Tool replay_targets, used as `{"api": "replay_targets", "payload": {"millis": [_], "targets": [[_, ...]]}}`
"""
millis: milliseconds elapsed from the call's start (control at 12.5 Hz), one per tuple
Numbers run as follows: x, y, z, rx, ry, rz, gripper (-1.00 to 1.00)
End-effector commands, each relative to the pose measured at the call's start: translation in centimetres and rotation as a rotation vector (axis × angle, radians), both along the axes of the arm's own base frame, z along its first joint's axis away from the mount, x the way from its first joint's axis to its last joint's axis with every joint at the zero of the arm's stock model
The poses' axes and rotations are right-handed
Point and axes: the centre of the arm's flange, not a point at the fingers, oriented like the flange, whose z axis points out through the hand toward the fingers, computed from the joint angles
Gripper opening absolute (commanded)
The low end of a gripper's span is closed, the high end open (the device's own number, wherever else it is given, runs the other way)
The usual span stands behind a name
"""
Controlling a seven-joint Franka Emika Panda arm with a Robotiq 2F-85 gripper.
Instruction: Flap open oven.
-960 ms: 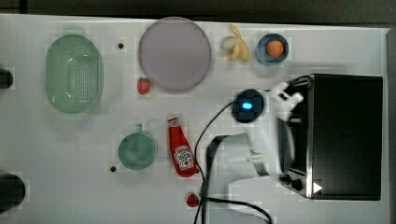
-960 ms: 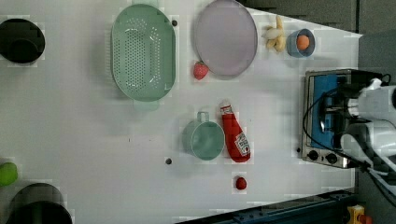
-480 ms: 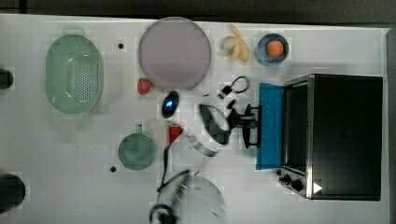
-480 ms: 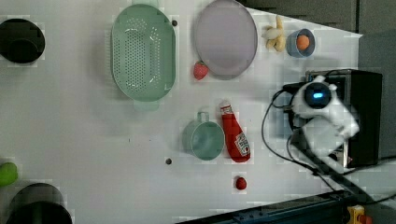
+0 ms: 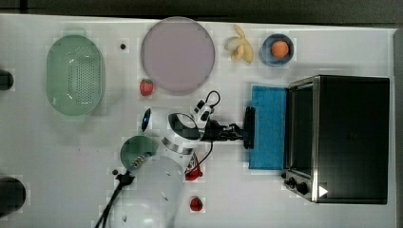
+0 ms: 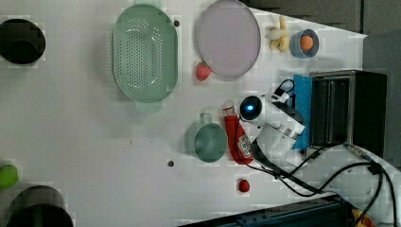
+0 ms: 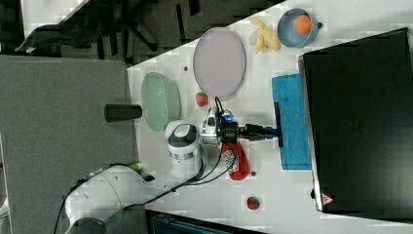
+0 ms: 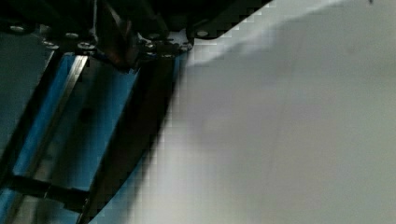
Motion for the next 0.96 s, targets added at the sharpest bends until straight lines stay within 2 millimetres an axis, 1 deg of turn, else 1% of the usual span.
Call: {"api": "replay_targets", "payload": {"millis": [80,160,320,560,720,960], "targets": [[3.5,-0.1,1.3,-0.025,-0.182,-0.062,-0.65],[3.6,0.0,1.5,-0.041,-0.182,-0.064,-0.65],[4.2,0.5,2.7,-0.019,-0.208,-0.068,-0.65],[5.9,1.9,6.0,0.089,-0.290,-0.100,-0.65],[7.0,2.6,9.2,0.187,-0.343,-0.175,-0.65],[8.6,3.1,15.1,0.328,-0.454,-0.326,-0.65]]}}
